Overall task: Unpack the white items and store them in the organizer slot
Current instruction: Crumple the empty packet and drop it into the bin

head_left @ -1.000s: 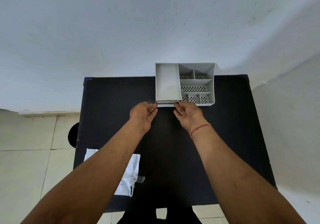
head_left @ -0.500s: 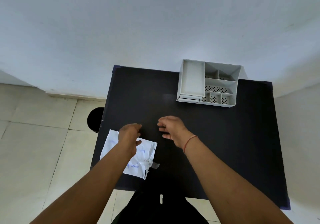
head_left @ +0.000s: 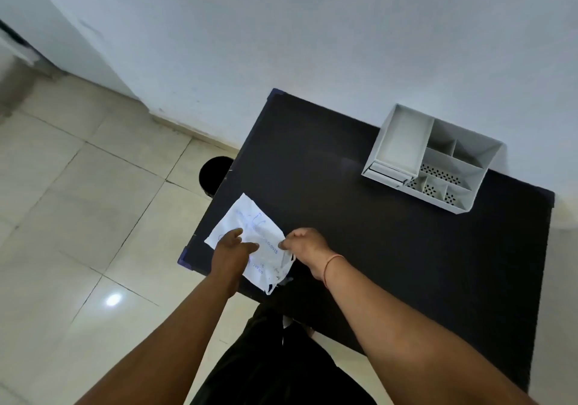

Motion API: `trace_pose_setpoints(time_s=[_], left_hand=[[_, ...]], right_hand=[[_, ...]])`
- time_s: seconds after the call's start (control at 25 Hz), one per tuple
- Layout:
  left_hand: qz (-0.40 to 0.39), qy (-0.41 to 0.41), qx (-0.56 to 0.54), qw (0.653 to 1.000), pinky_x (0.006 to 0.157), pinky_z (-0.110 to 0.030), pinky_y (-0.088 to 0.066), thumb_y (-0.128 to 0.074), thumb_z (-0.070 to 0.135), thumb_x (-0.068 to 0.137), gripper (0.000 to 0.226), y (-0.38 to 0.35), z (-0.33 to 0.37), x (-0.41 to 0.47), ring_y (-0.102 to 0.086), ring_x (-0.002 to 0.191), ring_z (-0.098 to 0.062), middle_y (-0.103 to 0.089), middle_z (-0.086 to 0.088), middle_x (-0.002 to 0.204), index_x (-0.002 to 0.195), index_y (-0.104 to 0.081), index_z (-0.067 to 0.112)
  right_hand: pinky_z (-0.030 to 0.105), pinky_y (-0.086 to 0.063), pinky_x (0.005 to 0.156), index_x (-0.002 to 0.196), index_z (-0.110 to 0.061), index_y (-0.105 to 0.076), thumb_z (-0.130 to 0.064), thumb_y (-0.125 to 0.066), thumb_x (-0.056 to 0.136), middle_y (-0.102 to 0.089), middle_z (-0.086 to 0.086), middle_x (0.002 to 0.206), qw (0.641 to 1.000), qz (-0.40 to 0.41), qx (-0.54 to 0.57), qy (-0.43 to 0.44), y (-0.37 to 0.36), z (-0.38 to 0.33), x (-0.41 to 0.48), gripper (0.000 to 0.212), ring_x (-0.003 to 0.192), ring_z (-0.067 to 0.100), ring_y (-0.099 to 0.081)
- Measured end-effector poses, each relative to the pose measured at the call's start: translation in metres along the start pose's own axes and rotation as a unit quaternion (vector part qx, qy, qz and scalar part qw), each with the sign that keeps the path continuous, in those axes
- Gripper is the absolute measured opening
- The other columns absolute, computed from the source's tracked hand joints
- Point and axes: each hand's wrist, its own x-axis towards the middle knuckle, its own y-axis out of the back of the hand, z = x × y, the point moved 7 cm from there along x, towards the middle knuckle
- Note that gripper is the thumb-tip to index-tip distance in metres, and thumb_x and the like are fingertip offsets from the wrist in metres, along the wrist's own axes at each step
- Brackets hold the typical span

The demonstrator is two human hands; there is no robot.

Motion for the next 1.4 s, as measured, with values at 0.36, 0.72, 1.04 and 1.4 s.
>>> trace_pose_setpoints(time_s=[0.36,0.72,1.04,1.4], left_hand=[[-0.208,-0.123,-0.277,0.930,0.083,-0.049,-0.066,-0.080,0.000,0.086,0.047,0.080,0.097,-0.089,-0.078,0.108,-0.042,-0.078,-0.023,0.125,0.131,-0.072,0.011],[-0.123,-0.077,-0.392,0.908,0.059,-0.024,-0.063,-0.062,-0.002,0.100,0.020,0.277,0.124,-0.037,-0.078,0.071,-0.014,-0.079,-0.006,0.087,0.101,-0.079,0.009],[-0.076,-0.055,-0.266,0.959,0.052,-0.027,-0.060,-0.065,-0.004,0.090,0.021,0.420,0.145,0.038,-0.077,0.067,-0.023,-0.081,-0.014,0.084,0.098,-0.080,0.010],[-0.182,-0.168,-0.096,0.964,0.072,-0.033,-0.064,-0.083,0.012,0.086,0.028,0.390,0.211,0.087,-0.080,0.103,-0.033,-0.083,-0.016,0.113,0.114,-0.080,0.010]], right_hand=[[0.062,-0.030,0.122,0.143,-0.003,-0.060,-0.020,-0.060,0.095,-0.065,0.025,0.131,0.895,-0.369,0.245,0.054,-0.059,-0.129,-0.100,0.052,0.124,0.045,-0.058],[0.037,-0.063,0.068,0.107,-0.019,-0.078,0.001,-0.073,0.090,-0.076,0.016,0.122,0.961,-0.102,0.151,0.209,-0.140,-0.247,-0.080,0.027,0.093,0.026,-0.076],[0.037,-0.064,0.076,0.103,-0.015,-0.084,-0.033,-0.091,0.078,-0.079,0.003,0.087,0.954,-0.093,0.213,0.190,-0.325,-0.331,-0.085,0.031,0.075,0.019,-0.069],[0.048,-0.065,0.072,0.102,0.000,-0.072,0.011,-0.070,0.083,-0.079,0.029,0.097,0.916,0.094,0.370,0.125,-0.293,-0.368,-0.032,0.022,0.074,0.038,-0.075]])
